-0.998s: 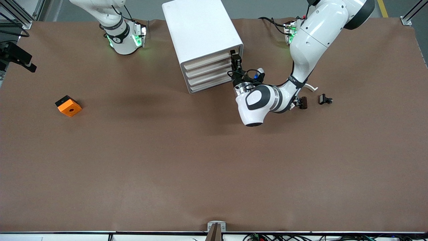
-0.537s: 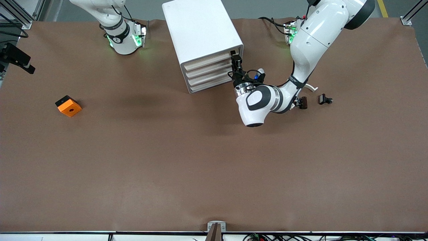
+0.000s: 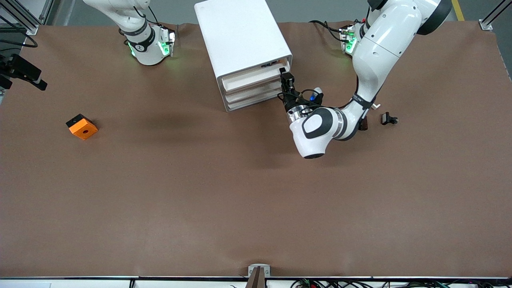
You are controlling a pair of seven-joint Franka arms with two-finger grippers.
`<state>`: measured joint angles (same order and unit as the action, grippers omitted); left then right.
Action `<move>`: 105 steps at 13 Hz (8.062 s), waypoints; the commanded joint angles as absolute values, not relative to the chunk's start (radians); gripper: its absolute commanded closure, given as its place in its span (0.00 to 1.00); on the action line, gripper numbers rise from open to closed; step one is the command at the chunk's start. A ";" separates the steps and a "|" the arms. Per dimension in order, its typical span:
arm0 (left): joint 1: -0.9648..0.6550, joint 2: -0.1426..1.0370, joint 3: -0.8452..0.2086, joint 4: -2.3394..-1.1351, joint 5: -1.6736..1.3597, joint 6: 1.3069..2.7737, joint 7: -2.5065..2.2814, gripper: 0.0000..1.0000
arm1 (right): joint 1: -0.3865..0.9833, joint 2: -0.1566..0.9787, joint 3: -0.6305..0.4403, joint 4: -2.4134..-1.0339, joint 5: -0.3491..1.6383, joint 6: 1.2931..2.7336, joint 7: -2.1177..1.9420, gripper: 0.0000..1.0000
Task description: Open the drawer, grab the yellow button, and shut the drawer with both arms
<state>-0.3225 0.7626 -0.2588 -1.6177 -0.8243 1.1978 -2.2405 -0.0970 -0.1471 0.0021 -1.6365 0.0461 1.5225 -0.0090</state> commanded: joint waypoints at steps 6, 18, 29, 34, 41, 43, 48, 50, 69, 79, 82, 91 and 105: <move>-0.324 0.787 -0.193 -1.548 -0.759 1.224 -2.230 0.84 | -0.094 -0.153 0.000 -1.640 0.043 1.531 -0.009 0.00; -0.321 0.782 -0.135 -1.465 -0.730 1.223 -2.232 0.84 | -0.092 -0.153 0.005 -1.641 0.021 1.528 -0.011 0.00; -0.244 0.779 -0.135 -1.393 -0.687 1.218 -2.230 0.84 | -0.083 -0.153 0.005 -1.641 0.023 1.532 -0.012 0.00; -0.242 0.784 -0.135 -1.384 -0.673 1.220 -2.229 0.82 | -0.083 -0.153 0.003 -1.640 0.023 1.529 -0.012 0.00; -0.252 0.781 -0.137 -1.384 -0.675 1.218 -2.236 0.00 | -0.077 -0.153 0.003 -1.640 0.021 1.532 -0.012 0.00; -0.253 0.779 -0.141 -1.382 -0.681 1.216 -2.250 0.00 | -0.077 -0.153 0.003 -1.640 0.021 1.532 -0.012 0.00; -0.258 0.767 -0.153 -1.378 -0.683 1.206 -2.255 0.00 | -0.077 -0.153 0.003 -1.640 0.021 1.534 -0.012 0.00; -0.258 0.758 -0.152 -1.350 -0.680 1.184 -2.252 0.00 | -0.077 -0.153 0.005 -1.640 0.020 1.534 -0.012 0.00; -0.104 0.468 -0.137 -1.371 -0.080 1.158 -1.444 0.00 | -0.083 -0.153 -0.002 -1.641 0.020 1.532 -0.014 0.00; 0.041 0.290 -0.114 -1.661 -0.058 1.607 -0.567 0.00 | -0.083 -0.153 -0.002 -1.641 0.018 1.529 -0.014 0.00; 0.043 0.291 -0.095 -1.664 -0.066 1.734 -0.395 0.00 | -0.081 -0.152 -0.002 -1.640 0.018 1.531 -0.014 0.00; 0.052 0.235 -0.095 -1.675 -0.077 1.947 -0.019 0.00 | -0.080 -0.152 -0.002 -1.640 0.018 1.529 -0.014 0.00; 0.068 0.095 -0.106 -1.674 -0.038 1.892 -0.035 0.00 | -0.081 -0.152 -0.002 -1.641 0.018 1.528 -0.014 0.00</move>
